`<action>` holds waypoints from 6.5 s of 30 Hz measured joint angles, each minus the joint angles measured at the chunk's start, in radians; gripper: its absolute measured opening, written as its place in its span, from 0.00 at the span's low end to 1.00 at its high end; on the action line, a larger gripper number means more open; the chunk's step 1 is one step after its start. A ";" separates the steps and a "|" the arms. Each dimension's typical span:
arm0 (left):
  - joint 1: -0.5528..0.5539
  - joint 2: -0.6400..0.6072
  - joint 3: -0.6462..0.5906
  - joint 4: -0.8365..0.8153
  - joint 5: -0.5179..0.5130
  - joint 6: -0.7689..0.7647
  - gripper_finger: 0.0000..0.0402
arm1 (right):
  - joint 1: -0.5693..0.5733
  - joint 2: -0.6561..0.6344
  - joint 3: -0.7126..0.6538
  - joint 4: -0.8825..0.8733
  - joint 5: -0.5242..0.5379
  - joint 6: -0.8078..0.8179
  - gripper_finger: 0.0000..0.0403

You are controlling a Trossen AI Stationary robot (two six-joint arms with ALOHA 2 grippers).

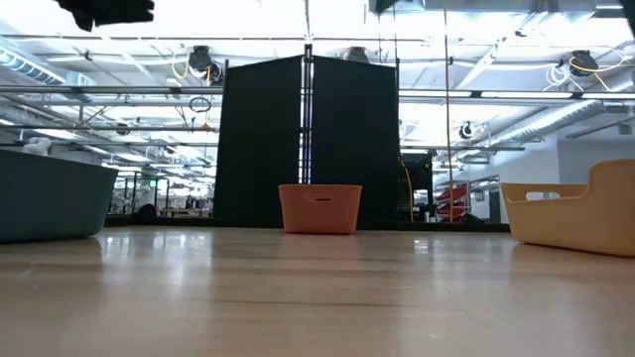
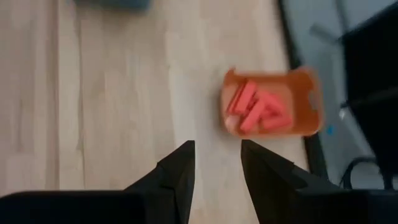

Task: Sort blocks
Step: Return to Home Position

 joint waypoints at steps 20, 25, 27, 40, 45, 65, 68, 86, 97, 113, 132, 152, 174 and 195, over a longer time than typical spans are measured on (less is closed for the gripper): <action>0.000 -0.186 -0.314 0.382 0.288 0.062 0.47 | 0.133 -0.987 -1.585 1.370 -0.005 0.237 0.30; 0.000 -0.192 -0.394 0.492 0.288 0.059 0.47 | 0.117 -1.134 -1.910 1.682 -0.005 0.305 0.30; 0.004 -0.196 -0.406 0.490 0.288 0.046 0.47 | 0.114 -1.182 -1.994 1.735 -0.006 0.337 0.30; 0.156 -0.312 -0.411 0.305 0.499 -0.119 0.47 | 0.108 -1.447 -2.215 1.755 -0.033 0.373 0.30; 0.181 -0.315 -0.447 0.303 0.518 -0.166 0.47 | 0.108 -1.477 -2.217 1.702 -0.029 0.318 0.30; 0.332 -0.311 -0.611 0.457 0.681 -0.099 0.47 | 0.108 -1.477 -2.265 1.747 -0.135 0.280 0.30; 0.332 -0.311 -0.612 0.453 0.614 -0.097 0.47 | 0.108 -1.477 -2.284 1.744 -0.141 0.276 0.30; 0.332 -0.311 -0.612 0.444 0.606 -0.096 0.47 | 0.108 -1.477 -2.286 1.552 -0.374 0.279 0.30; 0.332 -0.311 -0.612 0.443 0.605 -0.096 0.47 | 0.108 -1.477 -2.286 1.539 -0.372 0.294 0.30; 0.332 -0.311 -0.613 0.443 0.605 -0.096 0.47 | 0.108 -1.477 -2.286 1.538 -0.372 0.294 0.30; 0.332 -0.311 -0.614 0.442 0.605 -0.096 0.47 | 0.108 -1.477 -2.286 1.538 -0.372 0.294 0.30; 0.332 -0.311 -0.614 0.442 0.605 -0.096 0.47 | 0.108 -1.477 -2.286 1.538 -0.372 0.294 0.30; 0.332 -0.311 -0.614 0.442 0.605 -0.096 0.47 | 0.108 -1.477 -2.286 1.538 -0.372 0.294 0.30; 0.332 -0.311 -0.614 0.442 0.605 -0.096 0.47 | 0.108 -1.476 -2.286 1.538 -0.372 0.294 0.30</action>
